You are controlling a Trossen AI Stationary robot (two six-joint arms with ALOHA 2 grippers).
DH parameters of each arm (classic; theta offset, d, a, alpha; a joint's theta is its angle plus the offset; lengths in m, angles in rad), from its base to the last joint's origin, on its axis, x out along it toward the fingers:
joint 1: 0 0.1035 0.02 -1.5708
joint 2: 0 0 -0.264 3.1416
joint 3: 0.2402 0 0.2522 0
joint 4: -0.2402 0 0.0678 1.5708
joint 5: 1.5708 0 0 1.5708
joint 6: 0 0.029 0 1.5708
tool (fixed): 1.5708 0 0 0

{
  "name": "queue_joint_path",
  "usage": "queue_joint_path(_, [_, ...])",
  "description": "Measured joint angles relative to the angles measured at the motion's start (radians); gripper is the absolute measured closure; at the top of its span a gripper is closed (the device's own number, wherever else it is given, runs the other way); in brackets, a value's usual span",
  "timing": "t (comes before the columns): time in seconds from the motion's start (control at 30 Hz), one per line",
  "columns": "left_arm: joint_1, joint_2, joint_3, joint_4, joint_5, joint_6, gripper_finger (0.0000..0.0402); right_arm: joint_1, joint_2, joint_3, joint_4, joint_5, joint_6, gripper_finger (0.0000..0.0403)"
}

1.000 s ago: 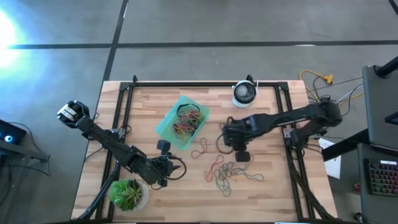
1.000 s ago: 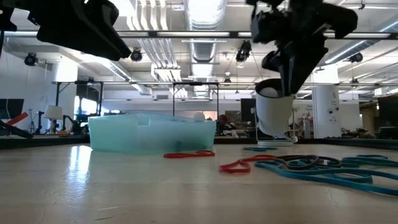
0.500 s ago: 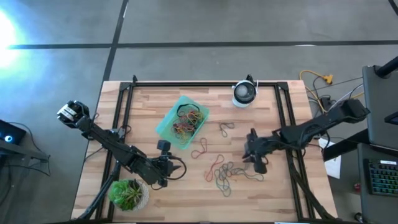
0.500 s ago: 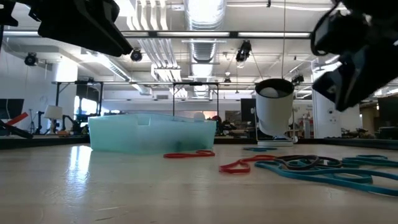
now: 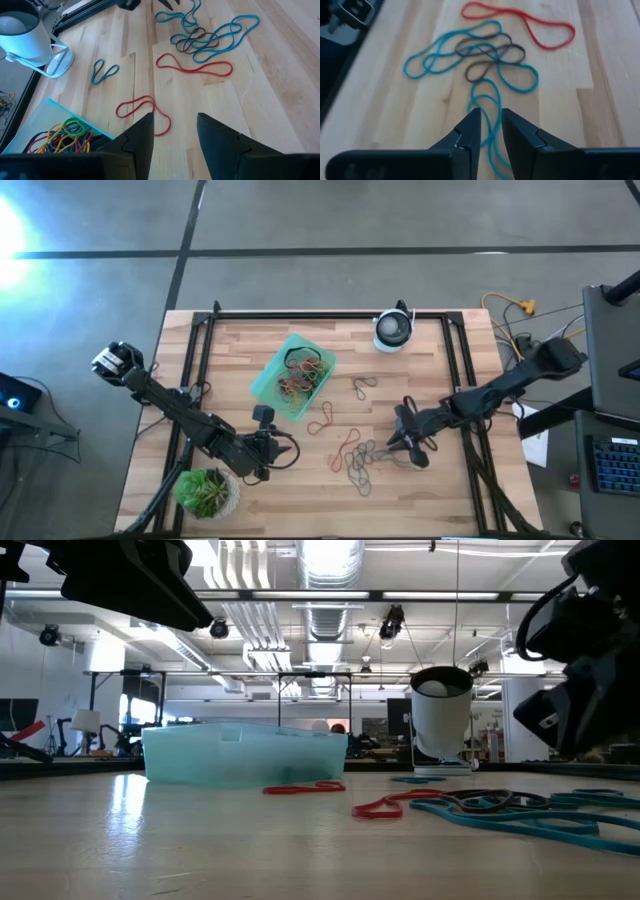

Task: Pick and place rubber bands into bin
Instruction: Put the blue rubber band into the green bin

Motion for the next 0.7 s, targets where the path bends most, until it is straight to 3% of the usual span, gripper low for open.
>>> queue_joint_path(0.4, [0.000, 0.000, 0.000, -0.001, 0.000, 0.000, 0.0267, 0.000, 0.223, 0.091, 0.006, 0.017, -0.023, 0.0318])
queue_joint_path(0.7, [0.000, 0.000, 0.000, -0.002, 0.000, 0.000, 0.0267, 0.000, 0.282, 0.125, 0.002, 0.016, -0.057, 0.0336])
